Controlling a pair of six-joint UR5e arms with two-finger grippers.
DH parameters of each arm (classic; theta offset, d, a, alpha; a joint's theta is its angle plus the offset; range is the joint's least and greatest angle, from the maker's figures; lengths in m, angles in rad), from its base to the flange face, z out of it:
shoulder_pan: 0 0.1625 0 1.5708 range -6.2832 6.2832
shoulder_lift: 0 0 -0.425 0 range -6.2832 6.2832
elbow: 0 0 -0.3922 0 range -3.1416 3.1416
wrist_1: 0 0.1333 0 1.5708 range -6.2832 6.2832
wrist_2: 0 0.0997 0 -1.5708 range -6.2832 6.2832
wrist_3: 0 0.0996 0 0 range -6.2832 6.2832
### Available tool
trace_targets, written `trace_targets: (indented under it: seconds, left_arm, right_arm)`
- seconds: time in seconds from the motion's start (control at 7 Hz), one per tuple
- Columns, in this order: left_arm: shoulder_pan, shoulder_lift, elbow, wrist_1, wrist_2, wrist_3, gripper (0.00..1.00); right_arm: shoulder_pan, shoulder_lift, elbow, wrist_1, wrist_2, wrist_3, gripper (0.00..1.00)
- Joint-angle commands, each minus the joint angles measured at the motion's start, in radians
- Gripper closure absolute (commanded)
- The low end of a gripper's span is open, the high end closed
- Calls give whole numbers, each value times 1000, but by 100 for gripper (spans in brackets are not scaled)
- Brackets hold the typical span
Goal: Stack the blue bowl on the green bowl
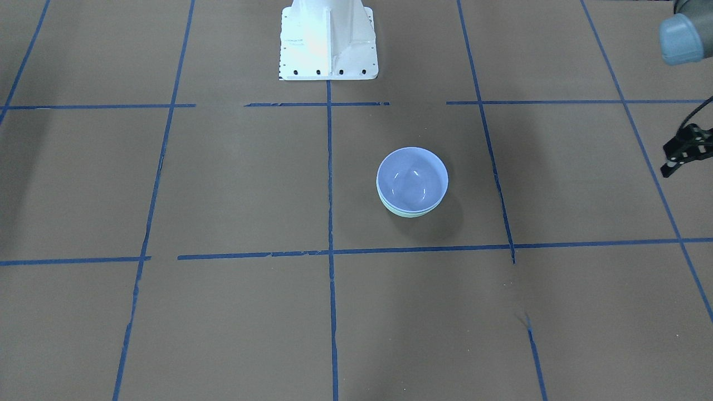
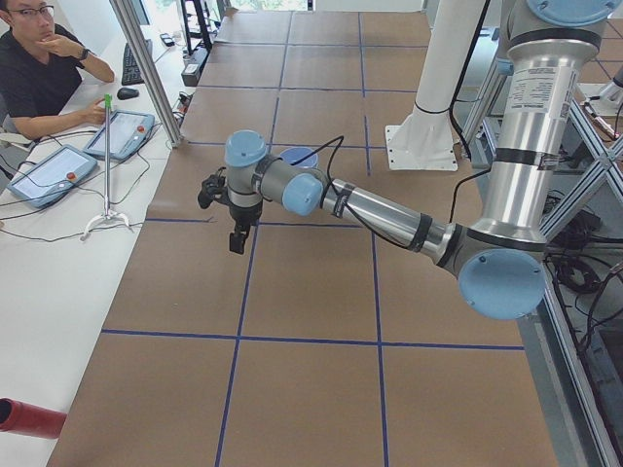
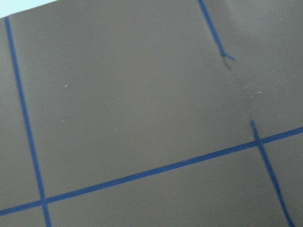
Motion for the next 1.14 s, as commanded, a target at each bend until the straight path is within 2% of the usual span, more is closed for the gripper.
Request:
trace_targets:
  seconds: [0.0,0.14,1.0]
  left_arm:
    - [-95,107,47,1,-33,155,0]
    - [-96,145,49,-7,-31,159,0]
    - [-133,184,82,7,-34,159,0]
  right_arm:
    - [1,0,0,0,0,0,0]
    - [0,0,0,0,0,0,0]
    - [0,0,0,0,0,0,0]
